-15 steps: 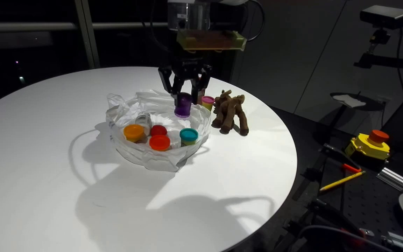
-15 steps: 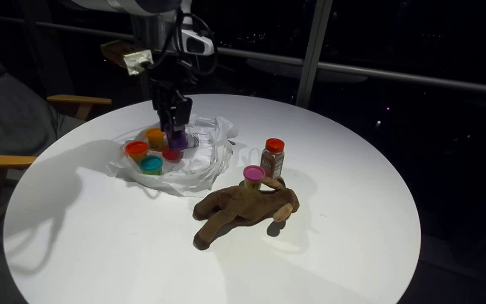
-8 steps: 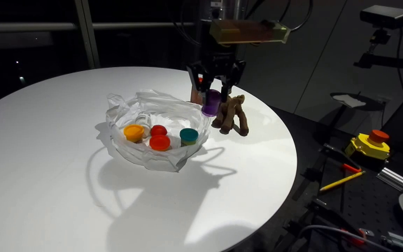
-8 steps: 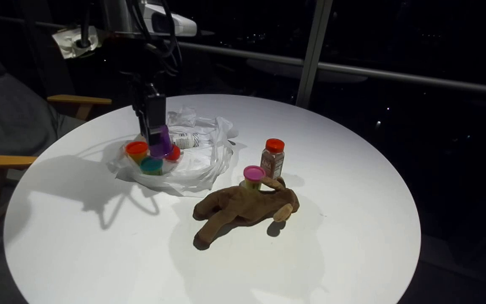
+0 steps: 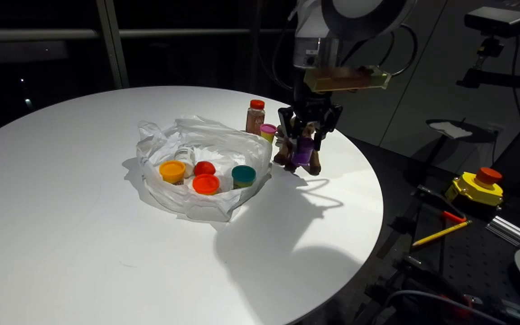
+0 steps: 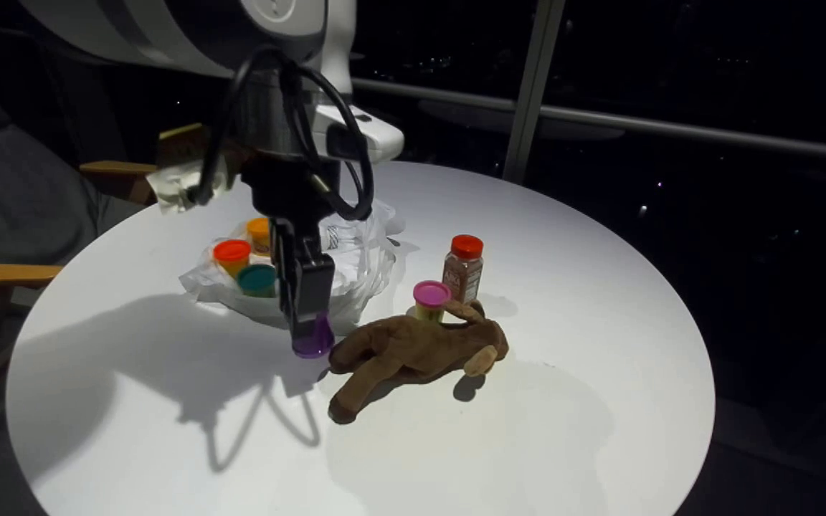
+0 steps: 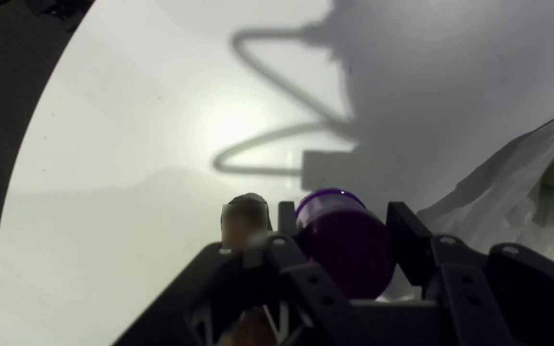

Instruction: Remove all the objects from the plastic bag and put them on the table

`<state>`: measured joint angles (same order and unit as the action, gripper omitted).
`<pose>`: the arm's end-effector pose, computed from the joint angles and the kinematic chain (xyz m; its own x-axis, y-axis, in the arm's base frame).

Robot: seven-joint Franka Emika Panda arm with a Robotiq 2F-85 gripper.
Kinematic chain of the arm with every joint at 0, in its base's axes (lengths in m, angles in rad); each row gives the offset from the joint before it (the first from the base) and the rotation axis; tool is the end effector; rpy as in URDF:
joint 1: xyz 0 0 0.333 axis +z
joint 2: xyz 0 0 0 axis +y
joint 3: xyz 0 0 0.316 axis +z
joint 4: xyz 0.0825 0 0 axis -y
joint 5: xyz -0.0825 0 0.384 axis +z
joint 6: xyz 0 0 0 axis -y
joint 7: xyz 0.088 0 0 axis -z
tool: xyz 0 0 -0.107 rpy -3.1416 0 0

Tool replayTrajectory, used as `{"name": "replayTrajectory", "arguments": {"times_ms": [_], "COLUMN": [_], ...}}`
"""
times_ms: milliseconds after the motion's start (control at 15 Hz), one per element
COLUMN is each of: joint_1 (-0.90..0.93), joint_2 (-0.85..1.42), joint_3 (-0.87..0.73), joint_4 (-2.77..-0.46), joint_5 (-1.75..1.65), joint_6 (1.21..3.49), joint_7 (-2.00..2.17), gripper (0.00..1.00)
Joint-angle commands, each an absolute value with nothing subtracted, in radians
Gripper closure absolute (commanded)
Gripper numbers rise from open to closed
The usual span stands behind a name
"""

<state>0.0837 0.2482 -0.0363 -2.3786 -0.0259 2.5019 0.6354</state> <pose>0.4919 0.0229 0.2084 0.8388 -0.5373 -0.0875 -0.5304 -0.8428 0.0915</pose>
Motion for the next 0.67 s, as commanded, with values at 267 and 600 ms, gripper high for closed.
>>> {"name": "replayTrajectory", "arguments": {"times_ms": [267,600], "joint_1": [0.02,0.036], "joint_2": [0.379,0.361], "joint_3": [-0.025,-0.028], "joint_4": [-2.347,-2.377], "joint_5": [0.123,0.129], "joint_6": [2.535,2.56], "joint_7": [0.408,0.379], "gripper": [0.75,0.75]}}
